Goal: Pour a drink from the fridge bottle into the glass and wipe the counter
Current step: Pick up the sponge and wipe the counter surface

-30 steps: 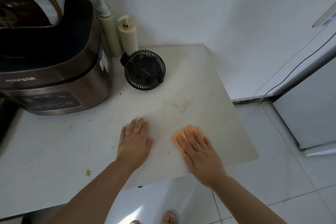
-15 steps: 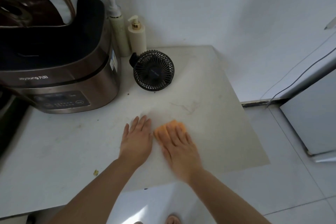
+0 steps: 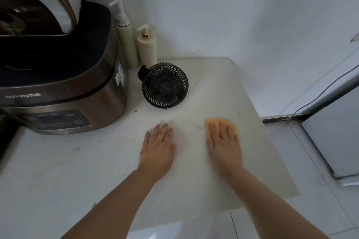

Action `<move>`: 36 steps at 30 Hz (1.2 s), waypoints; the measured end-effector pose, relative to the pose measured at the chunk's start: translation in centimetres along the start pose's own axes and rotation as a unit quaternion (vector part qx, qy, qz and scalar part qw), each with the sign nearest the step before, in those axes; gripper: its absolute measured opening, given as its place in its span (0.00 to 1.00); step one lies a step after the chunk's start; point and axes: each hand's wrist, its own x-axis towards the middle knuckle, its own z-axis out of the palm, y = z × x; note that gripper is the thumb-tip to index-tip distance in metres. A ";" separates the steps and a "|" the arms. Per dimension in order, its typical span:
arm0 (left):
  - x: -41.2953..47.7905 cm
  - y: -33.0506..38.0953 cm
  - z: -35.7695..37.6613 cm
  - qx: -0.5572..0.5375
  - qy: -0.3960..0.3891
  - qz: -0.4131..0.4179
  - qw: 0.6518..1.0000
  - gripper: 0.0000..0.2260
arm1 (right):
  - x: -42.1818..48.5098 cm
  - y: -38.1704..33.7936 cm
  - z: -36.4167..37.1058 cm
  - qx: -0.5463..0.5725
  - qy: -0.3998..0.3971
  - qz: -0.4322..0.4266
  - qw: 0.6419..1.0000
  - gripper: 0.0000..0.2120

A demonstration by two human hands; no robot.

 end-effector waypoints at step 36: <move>1.4 -1.3 3.5 0.029 0.078 0.024 0.996 0.25 | 17.8 -3.9 -2.2 0.011 0.025 -0.080 0.996 0.24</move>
